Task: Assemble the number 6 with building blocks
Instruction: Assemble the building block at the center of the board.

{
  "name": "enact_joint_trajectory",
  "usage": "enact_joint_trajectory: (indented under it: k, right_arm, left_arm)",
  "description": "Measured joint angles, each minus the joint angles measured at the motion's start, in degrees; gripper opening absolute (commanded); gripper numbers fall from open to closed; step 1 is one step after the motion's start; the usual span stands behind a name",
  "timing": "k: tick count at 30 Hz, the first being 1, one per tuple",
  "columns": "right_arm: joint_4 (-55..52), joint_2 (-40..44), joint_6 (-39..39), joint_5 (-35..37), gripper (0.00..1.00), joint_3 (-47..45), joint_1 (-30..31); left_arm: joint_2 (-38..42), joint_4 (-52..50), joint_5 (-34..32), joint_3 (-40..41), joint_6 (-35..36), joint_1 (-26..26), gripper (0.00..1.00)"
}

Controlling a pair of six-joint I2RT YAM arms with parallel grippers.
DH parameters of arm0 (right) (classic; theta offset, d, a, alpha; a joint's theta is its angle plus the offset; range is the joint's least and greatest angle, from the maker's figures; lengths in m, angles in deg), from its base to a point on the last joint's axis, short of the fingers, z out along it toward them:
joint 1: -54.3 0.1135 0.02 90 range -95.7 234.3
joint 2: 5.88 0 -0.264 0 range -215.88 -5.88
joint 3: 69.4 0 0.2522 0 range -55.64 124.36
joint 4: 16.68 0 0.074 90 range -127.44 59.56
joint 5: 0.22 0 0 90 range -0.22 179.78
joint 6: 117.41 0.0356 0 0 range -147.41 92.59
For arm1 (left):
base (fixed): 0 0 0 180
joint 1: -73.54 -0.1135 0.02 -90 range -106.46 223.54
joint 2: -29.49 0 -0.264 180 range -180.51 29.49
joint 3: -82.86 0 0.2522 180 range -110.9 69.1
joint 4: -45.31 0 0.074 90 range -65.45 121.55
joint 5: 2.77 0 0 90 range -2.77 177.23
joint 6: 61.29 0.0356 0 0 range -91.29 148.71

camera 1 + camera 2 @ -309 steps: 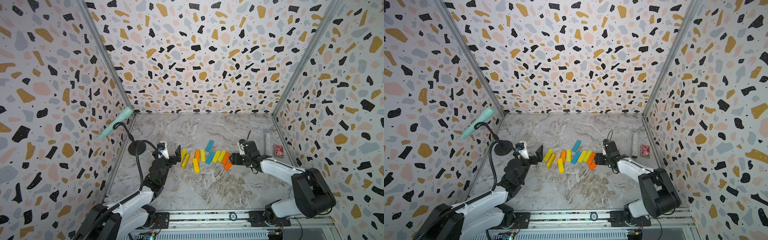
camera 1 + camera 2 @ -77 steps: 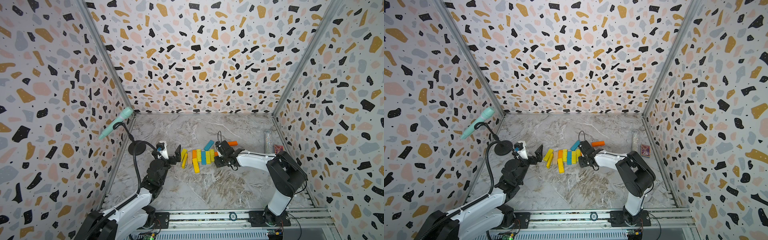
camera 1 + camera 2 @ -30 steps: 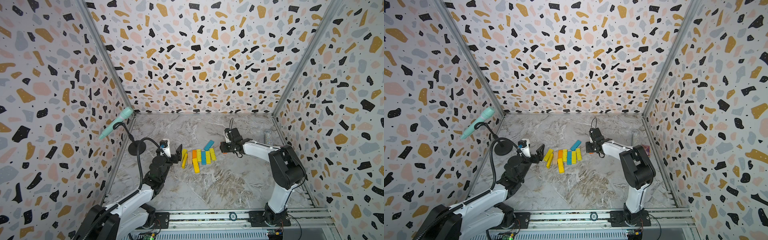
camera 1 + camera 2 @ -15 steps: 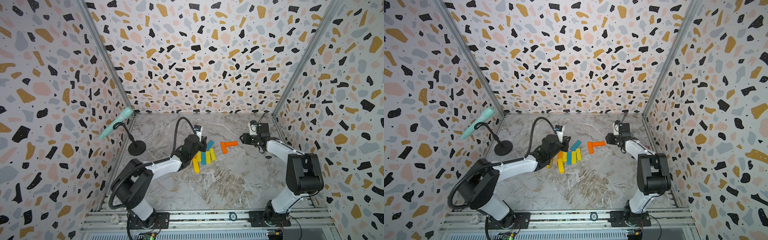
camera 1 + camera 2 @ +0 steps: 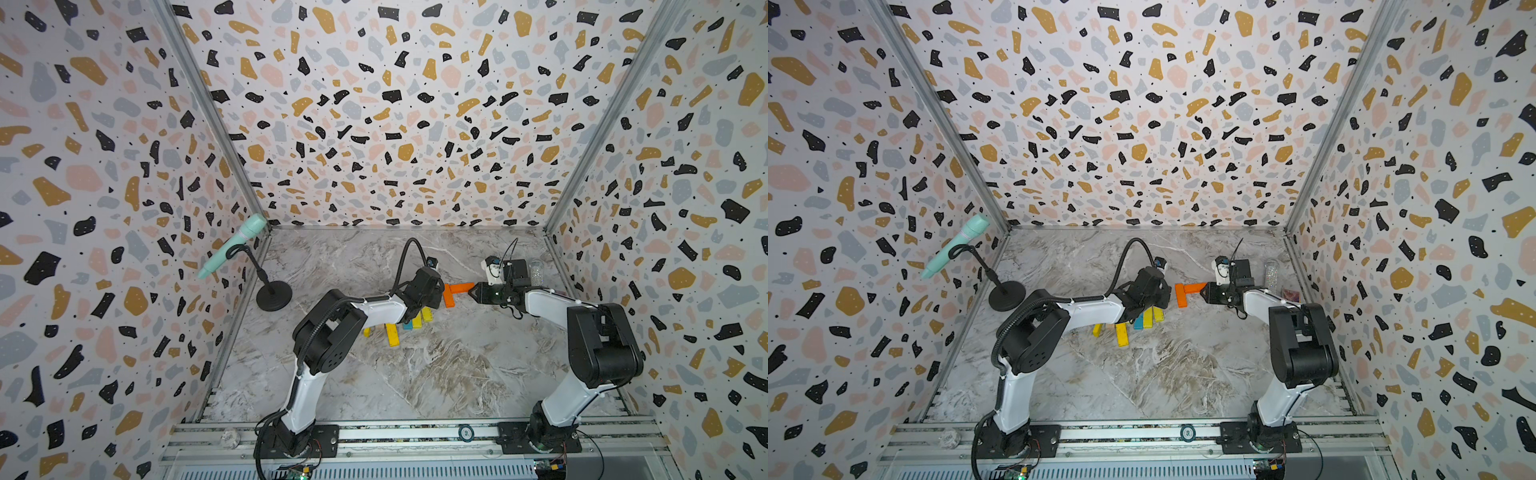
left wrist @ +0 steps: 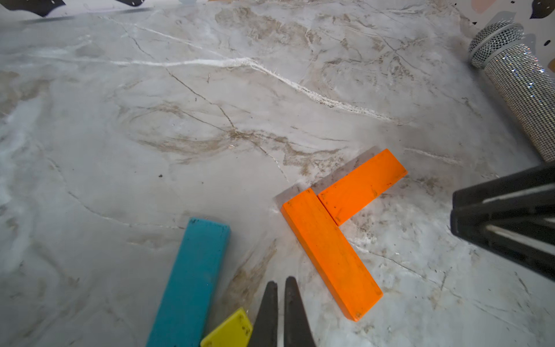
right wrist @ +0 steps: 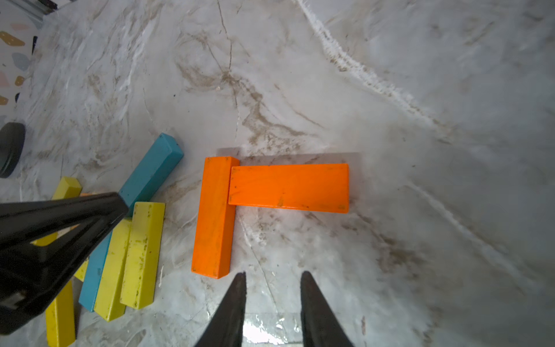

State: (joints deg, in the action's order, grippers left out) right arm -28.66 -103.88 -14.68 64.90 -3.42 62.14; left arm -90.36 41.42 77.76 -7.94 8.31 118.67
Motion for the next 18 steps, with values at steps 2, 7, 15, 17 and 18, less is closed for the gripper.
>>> enact_joint_trajectory:
  k: [2, 7, 15, 17, 18]
  right_arm:
    - [0.37, -1.11, 0.02, -0.57, 0.31, 0.0, 0.11]
    - [0.42, -2.6, 0.04, -1.2, 0.31, 0.0, 0.11]
    - [0.94, -6.32, 0.04, -2.38, 0.3, 0.9, 0.11]
    - [1.09, -6.71, 0.04, -2.51, 0.3, 1.42, 0.11]
    - [1.27, -6.97, 0.04, -2.54, 0.3, 1.53, 0.11]
  left_arm:
    - [-1.31, -0.59, 0.15, -1.51, -0.28, -0.07, 0.03]
    - [-4.0, -1.31, 0.72, -4.04, -0.44, -0.07, 0.02]
    - [-7.54, -2.78, 1.62, -6.62, -0.44, -0.07, 0.01]
    - [-7.98, -3.28, 1.68, -7.08, -0.44, -0.07, 0.01]
    - [-8.17, -3.45, 1.7, -7.39, -0.42, -0.07, 0.01]
